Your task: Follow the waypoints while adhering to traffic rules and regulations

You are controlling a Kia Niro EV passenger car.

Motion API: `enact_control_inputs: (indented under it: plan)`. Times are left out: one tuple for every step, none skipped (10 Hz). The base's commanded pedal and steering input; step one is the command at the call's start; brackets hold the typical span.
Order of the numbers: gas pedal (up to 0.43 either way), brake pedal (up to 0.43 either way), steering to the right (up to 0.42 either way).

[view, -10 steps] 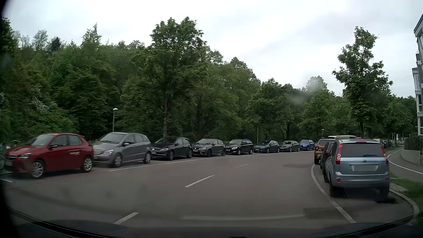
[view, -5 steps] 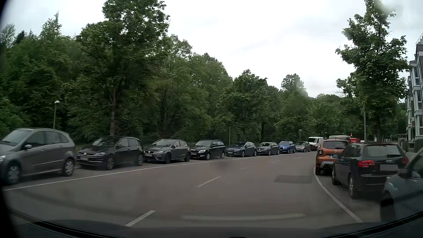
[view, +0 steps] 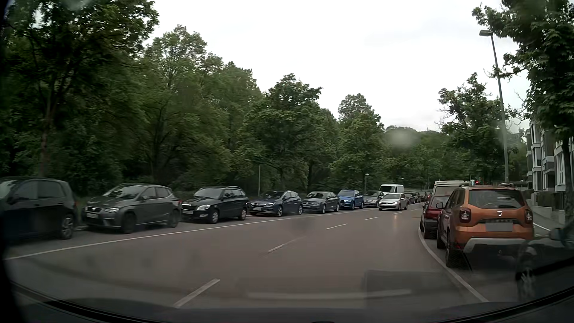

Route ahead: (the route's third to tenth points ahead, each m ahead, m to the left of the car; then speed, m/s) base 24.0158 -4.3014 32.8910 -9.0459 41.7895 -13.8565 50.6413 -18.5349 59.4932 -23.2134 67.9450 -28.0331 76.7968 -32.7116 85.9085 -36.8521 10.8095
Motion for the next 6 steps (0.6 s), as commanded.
enact_control_inputs:
  plan:
    - [0.0,0.0,0.121]
    - [0.0,0.0,0.115]
    - [0.02,0.0,0.107]
    - [0.039,0.0,0.102]
    - [0.059,0.0,0.103]
    - [0.059,0.0,0.113]
